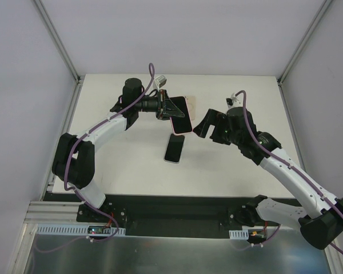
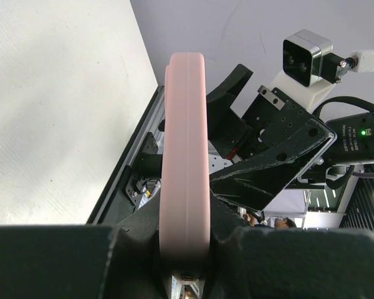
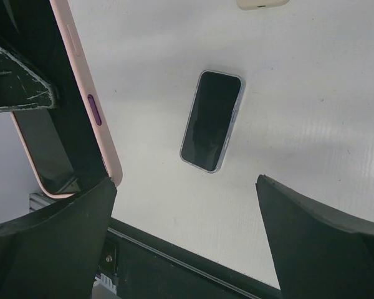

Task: Take the phone out of the phone case
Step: Remove the phone case from the phone.

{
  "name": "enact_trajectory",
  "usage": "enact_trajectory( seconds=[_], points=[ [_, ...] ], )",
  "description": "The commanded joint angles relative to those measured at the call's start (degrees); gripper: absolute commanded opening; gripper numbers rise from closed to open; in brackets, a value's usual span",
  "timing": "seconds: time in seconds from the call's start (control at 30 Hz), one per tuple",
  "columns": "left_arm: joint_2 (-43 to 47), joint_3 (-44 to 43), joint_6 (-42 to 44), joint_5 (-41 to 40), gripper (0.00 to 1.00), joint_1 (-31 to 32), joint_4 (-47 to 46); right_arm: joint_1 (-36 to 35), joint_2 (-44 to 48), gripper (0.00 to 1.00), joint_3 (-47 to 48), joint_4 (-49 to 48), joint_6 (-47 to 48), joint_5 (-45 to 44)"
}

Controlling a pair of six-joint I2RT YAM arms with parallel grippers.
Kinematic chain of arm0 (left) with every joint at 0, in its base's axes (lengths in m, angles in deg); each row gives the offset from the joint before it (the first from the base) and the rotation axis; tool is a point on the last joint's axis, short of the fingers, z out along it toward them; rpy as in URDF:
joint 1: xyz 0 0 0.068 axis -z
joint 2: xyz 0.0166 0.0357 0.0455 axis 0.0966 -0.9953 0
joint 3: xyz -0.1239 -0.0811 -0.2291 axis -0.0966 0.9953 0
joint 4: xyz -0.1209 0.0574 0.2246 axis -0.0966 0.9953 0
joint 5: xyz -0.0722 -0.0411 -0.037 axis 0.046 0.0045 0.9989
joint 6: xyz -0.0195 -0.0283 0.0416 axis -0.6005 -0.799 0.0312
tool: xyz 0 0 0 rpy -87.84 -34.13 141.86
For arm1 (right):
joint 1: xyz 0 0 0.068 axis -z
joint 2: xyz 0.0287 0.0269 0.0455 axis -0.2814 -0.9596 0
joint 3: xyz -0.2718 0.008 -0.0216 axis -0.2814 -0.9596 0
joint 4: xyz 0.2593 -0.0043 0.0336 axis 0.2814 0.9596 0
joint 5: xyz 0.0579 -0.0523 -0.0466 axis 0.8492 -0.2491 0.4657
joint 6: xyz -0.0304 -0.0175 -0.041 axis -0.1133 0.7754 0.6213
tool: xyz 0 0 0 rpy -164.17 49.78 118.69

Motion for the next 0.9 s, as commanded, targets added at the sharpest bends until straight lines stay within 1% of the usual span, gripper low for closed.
enact_trajectory(
  seconds=[0.0, 0.4, 0.67, 0.87],
  points=[
    [4.32, -3.29, -0.18, 2.47, 0.0, 0.03, -3.14, -0.36, 0.13, 0.98, 0.5, -0.61, 0.64, -0.98],
    [4.67, -4.0, 0.09, 3.08, 0.0, 0.03, -3.14, -1.15, -4.0, 0.98, 1.38, 2.73, 1.26, -3.53],
    [5.2, -4.0, 0.17, 3.35, 0.0, 0.11, -3.14, -1.5, -6.11, 0.98, 0.15, 0.98, 0.55, -3.45],
    [5.03, -3.65, 0.26, 3.52, 0.0, 0.11, -3.14, -1.5, -2.17, 0.98, -0.03, 3.08, 1.08, -6.08]
  ],
)
